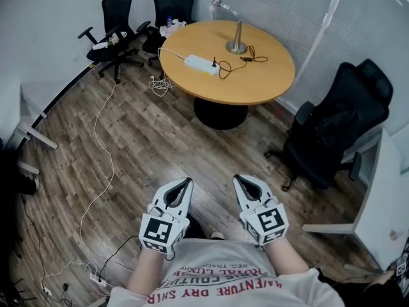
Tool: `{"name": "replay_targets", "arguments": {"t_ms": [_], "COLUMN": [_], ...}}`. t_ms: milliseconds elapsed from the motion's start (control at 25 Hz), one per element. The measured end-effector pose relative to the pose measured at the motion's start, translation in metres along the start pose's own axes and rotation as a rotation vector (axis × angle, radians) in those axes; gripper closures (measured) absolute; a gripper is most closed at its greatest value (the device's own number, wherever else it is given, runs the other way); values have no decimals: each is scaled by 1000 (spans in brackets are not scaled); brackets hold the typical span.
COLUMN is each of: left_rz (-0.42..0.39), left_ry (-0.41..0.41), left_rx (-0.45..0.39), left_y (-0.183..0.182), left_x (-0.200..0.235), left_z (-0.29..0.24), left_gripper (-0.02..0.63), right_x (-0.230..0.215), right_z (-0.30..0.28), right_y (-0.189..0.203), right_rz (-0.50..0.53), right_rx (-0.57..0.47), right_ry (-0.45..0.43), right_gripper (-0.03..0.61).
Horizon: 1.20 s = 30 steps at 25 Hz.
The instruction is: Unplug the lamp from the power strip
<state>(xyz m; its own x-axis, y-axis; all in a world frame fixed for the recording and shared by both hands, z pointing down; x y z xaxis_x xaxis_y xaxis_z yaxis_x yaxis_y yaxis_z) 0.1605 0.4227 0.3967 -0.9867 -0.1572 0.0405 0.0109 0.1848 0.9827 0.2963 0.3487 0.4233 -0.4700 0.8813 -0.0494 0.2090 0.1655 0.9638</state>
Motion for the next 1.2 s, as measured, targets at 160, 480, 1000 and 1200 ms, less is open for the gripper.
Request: {"name": "replay_targets", "arguments": {"t_ms": [160,480,1000,1200], "left_rz": [-2,9,47,51], "left_ry": [7,68,89,66], "left_rx": [-4,-18,-4,-1], "left_y": [-5,-27,-43,-49], "left_x": [50,162,269,289], "left_z": [-17,-61,-117,-173], "left_gripper": [586,586,586,586], "right_x": [1,1,-23,-75], "right_z": [-47,-149,-259,-296], "right_y": [-13,-54,-86,-97], "right_rz": [21,24,52,45], "right_rx": [20,25,34,45], "right_ry": [15,86,125,122], "right_gripper": [548,548,548,548]}}
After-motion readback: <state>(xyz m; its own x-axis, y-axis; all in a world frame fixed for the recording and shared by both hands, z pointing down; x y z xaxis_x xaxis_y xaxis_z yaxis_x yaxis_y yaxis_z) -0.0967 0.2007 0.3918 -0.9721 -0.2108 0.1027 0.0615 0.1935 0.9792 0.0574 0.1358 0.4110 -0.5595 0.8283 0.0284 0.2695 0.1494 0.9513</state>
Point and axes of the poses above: the fingertips, and each gripper's own axes: z backward along the fingers, x to its left, y out of its underside, the point moved 3 cm from there along z, backward along the fingers
